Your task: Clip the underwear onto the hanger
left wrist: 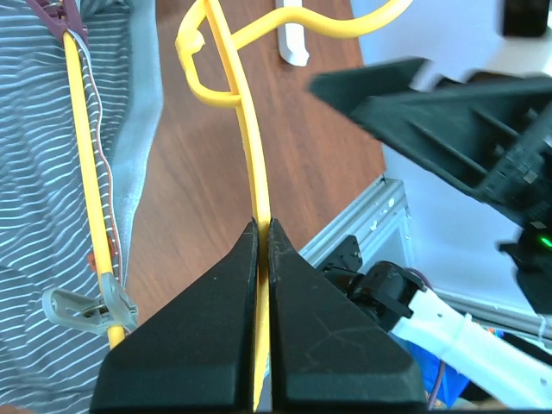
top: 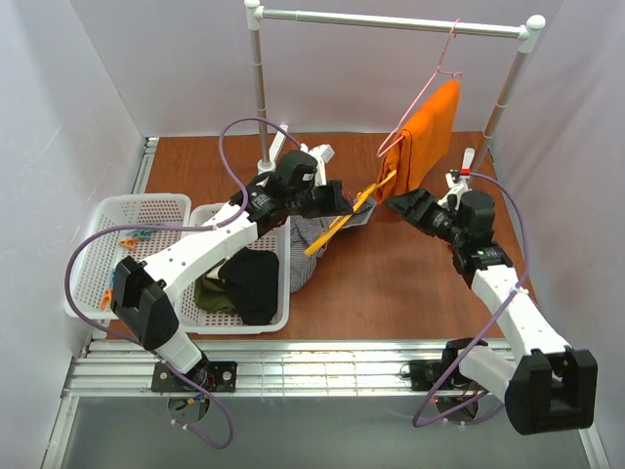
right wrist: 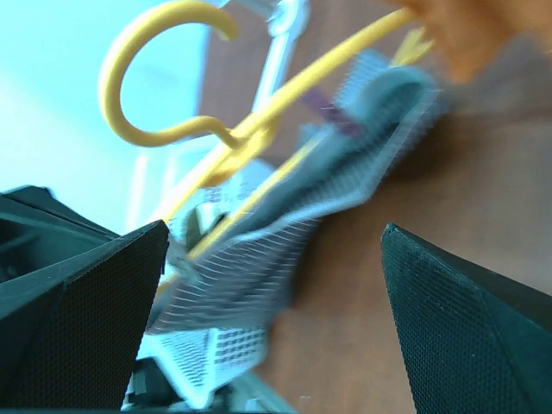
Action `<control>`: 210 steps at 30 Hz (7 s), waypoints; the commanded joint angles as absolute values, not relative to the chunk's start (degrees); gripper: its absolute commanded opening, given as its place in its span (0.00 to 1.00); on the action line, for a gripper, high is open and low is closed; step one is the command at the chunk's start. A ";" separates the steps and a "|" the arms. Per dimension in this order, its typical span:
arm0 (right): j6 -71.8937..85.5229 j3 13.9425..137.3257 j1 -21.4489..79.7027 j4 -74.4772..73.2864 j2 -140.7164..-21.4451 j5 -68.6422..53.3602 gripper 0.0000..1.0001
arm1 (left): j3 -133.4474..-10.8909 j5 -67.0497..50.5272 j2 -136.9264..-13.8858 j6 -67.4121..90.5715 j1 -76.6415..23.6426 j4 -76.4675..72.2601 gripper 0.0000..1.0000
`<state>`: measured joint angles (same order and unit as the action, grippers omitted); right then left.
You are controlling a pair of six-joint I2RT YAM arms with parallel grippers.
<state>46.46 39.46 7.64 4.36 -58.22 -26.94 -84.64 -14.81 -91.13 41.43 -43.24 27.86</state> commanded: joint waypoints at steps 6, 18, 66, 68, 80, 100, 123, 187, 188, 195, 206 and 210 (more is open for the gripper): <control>65.47 40.60 15.55 28.56 -67.66 -31.21 0.90 | -82.09 -18.28 -87.37 41.92 -42.10 23.21 0.00; 68.82 40.61 21.80 31.82 -73.39 -28.74 0.85 | -79.81 -20.12 -86.22 41.84 -41.84 20.04 0.00; 69.87 45.61 23.03 33.93 -79.54 -27.33 0.29 | -82.53 -37.26 -96.32 41.13 -40.08 17.05 0.43; 69.79 46.05 23.12 33.93 -79.72 -27.16 0.29 | -82.97 -37.62 -97.29 41.13 -40.08 17.40 0.44; 68.82 46.49 23.03 33.92 -80.16 -27.60 0.28 | -82.88 -38.06 -98.26 40.78 -40.17 17.23 0.19; 64.78 42.81 20.13 32.44 -75.16 -31.55 0.60 | -83.14 -34.46 -96.86 42.80 -35.34 15.47 0.00; 49.57 45.79 14.24 17.14 -63.81 -32.78 0.70 | -109.06 -37.79 -103.97 51.24 -21.36 14.77 0.00; 34.10 52.03 13.97 2.90 -60.03 -29.45 0.73 | -106.62 -24.11 -92.21 36.40 -6.77 26.17 0.98; 33.93 52.03 14.06 2.81 -59.77 -29.36 0.73 | -106.00 -20.43 -90.02 35.43 -6.68 27.06 0.98; 33.40 52.21 13.98 2.46 -59.50 -28.91 0.74 | -100.20 -0.80 -81.39 30.86 -6.68 36.11 0.98; 31.38 53.44 13.97 1.50 -59.33 -28.12 0.74 | -93.08 5.80 -73.22 29.27 -6.68 37.97 0.98; 31.20 53.44 13.97 1.49 -58.89 -28.30 0.74 | -91.41 5.54 -71.90 29.36 -6.68 37.44 0.98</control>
